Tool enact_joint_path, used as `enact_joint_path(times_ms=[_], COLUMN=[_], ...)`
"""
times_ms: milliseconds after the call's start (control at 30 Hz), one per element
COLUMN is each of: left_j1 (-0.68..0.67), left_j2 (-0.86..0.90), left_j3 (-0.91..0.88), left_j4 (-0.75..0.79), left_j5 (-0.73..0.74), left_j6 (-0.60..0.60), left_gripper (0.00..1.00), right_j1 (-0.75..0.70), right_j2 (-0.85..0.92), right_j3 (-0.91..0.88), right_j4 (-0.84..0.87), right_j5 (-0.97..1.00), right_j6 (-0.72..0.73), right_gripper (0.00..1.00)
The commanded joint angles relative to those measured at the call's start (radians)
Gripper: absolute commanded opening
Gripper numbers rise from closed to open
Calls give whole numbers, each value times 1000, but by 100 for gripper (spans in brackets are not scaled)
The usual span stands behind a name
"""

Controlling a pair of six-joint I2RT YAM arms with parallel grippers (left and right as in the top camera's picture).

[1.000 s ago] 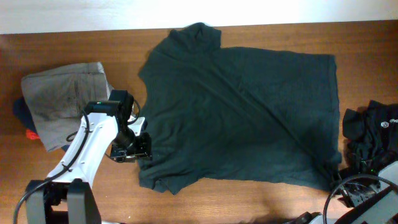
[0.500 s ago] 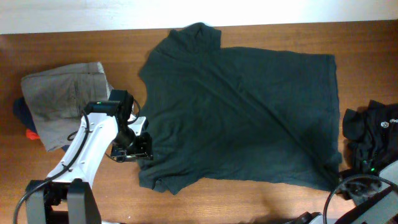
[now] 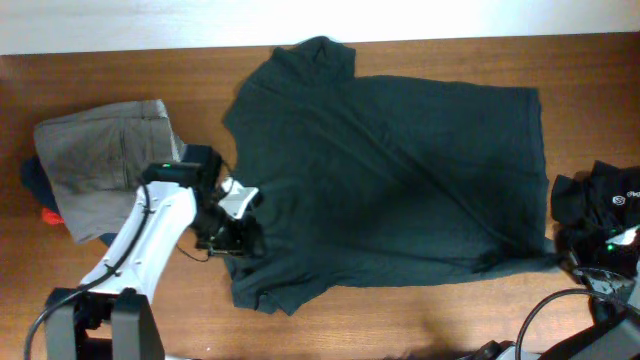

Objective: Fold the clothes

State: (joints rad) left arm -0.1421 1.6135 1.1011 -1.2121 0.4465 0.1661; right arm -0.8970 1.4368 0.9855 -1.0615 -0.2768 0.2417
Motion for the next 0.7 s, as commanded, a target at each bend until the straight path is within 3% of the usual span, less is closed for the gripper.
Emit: enact_joint_path(times_ms=[0,300,533,600,667], left_j1=[-97,-375,-467,-476,-474], left_j2=[-21,-16,39,68,84], left_j3=[13,-15,-37,-37,-37], left_j4=[-8,18,13,20,27], left_j5=[80,-127,-352,-489,-500], left_j6=[92,-85,-294,-311,-287], left_gripper=[50,51,51,51,50], right_j1=[42,66,66,66,66], right_j2=[-16,-16,-16,-16,-16], right_j3=[15,15,15,15,15], right_j4=[7,13,14,14,14], right_j5=[-56,-56,-56,-56,-56], right_j6=[-24,-24,-24,-24,-24], right_gripper=[4,4,4,4,4])
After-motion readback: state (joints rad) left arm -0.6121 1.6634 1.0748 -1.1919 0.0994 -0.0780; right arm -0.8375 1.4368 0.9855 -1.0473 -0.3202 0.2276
